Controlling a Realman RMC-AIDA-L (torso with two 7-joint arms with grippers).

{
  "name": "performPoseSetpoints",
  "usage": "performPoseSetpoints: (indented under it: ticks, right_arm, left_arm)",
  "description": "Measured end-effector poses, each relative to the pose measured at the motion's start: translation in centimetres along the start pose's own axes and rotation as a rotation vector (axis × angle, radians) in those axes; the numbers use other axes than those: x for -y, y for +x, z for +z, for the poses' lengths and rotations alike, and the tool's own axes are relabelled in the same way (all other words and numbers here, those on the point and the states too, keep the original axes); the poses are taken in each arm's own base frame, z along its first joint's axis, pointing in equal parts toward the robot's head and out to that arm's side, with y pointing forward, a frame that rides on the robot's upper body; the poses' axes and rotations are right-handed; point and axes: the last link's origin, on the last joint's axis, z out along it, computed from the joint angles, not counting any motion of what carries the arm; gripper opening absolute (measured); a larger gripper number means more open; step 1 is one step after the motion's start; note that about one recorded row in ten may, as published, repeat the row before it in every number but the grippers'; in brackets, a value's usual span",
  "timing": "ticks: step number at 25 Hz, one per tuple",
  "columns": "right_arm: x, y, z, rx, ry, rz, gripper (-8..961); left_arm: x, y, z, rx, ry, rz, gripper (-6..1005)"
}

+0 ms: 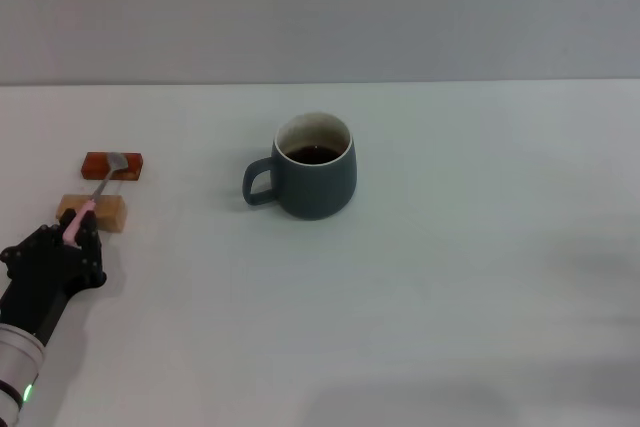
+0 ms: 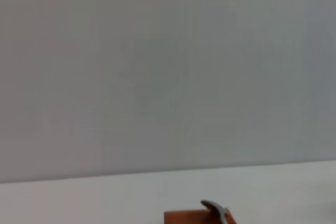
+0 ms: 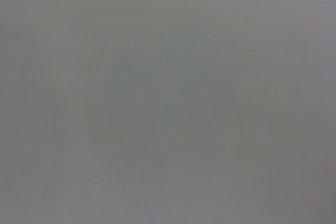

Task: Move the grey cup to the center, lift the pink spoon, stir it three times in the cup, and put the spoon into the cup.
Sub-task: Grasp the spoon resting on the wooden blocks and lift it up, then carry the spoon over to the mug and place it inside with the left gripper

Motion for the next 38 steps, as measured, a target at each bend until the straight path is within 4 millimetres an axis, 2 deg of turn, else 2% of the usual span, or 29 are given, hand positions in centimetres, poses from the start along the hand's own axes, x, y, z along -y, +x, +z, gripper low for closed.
performPoseSetpoints:
  ticks: [38]
  right_arm:
    - [0.1,0.0,0.0,0.001,-0.001,-0.003,-1]
  left_arm:
    - [-0.1,4.8,0.7,-0.242,-0.034,-0.022,151]
